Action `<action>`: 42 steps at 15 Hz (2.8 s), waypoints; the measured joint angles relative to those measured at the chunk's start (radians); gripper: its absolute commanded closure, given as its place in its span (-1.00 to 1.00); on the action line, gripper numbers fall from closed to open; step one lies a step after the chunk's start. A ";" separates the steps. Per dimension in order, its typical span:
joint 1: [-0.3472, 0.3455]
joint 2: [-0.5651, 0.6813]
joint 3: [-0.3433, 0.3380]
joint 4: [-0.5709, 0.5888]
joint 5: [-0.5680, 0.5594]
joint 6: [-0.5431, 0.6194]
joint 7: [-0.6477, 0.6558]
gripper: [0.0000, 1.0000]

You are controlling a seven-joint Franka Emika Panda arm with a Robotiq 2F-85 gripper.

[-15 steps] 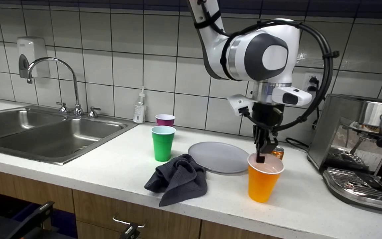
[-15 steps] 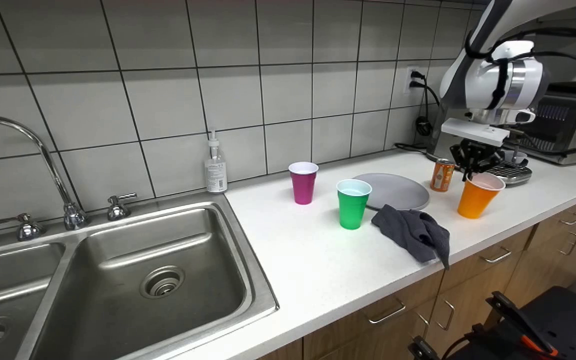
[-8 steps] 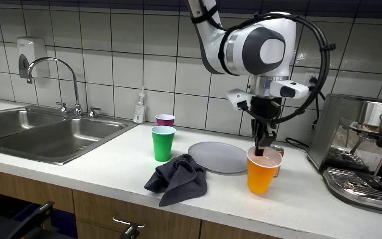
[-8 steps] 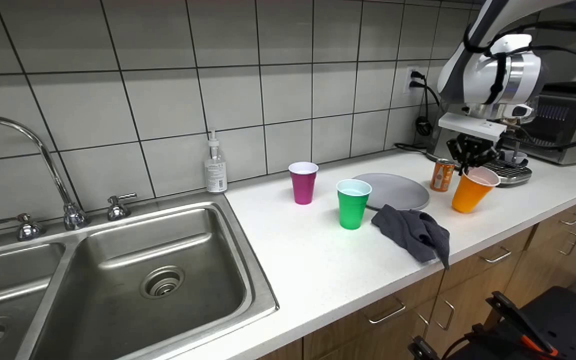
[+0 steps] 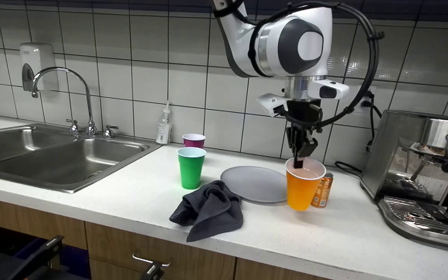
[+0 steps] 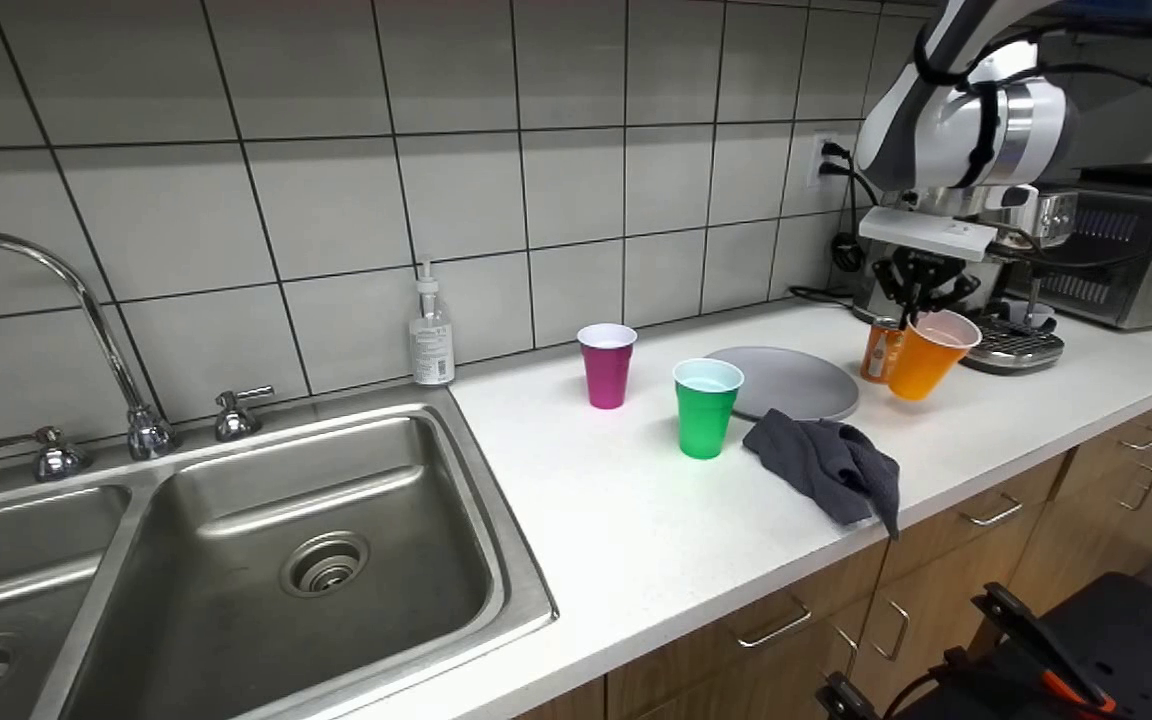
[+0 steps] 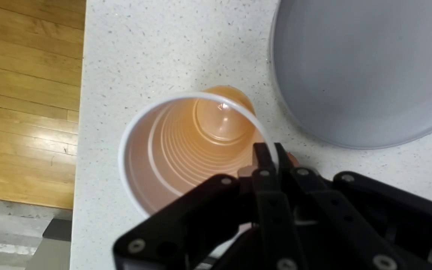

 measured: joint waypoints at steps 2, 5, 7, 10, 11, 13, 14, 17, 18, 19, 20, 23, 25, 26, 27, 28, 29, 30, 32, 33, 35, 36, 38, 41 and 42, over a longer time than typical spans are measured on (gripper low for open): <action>0.011 -0.010 -0.001 0.000 -0.031 0.000 0.003 0.98; 0.026 -0.016 -0.001 0.004 -0.068 0.000 0.006 0.98; 0.037 -0.016 -0.001 0.009 -0.082 -0.001 0.006 0.98; 0.051 -0.010 0.002 0.020 -0.087 -0.002 0.006 0.98; 0.055 -0.005 0.004 0.025 -0.087 -0.002 0.006 0.98; 0.061 0.008 0.012 0.041 -0.087 -0.003 0.006 0.98; 0.062 0.017 0.016 0.051 -0.087 -0.003 0.006 0.98; 0.068 0.058 0.028 0.088 -0.087 -0.006 0.006 0.98; 0.068 0.073 0.031 0.102 -0.087 -0.007 0.006 0.98; 0.068 0.090 0.035 0.117 -0.086 -0.008 0.006 0.98; 0.068 0.105 0.039 0.132 -0.086 -0.009 0.006 0.98; 0.069 0.148 0.047 0.177 -0.085 -0.019 0.006 0.98; 0.069 0.170 0.050 0.203 -0.084 -0.026 0.006 0.98; 0.069 0.180 0.052 0.216 -0.083 -0.031 0.006 0.98; 0.069 0.187 0.053 0.227 -0.083 -0.037 0.006 0.98; 0.069 0.194 0.054 0.237 -0.081 -0.045 0.006 0.98; 0.069 0.201 0.054 0.248 -0.079 -0.054 0.005 0.98; 0.069 0.206 0.055 0.257 -0.075 -0.062 0.005 0.98; 0.068 0.214 0.060 0.271 -0.068 -0.084 0.004 0.98; 0.066 0.216 0.064 0.277 -0.065 -0.093 0.004 0.98; 0.066 0.220 0.068 0.285 -0.060 -0.106 0.004 0.98; 0.066 0.222 0.069 0.290 -0.058 -0.112 0.004 0.98; 0.066 0.228 0.069 0.300 -0.052 -0.124 0.004 0.98; 0.065 0.234 0.069 0.308 -0.048 -0.135 0.004 0.98; 0.065 0.236 0.069 0.310 -0.047 -0.137 0.004 0.98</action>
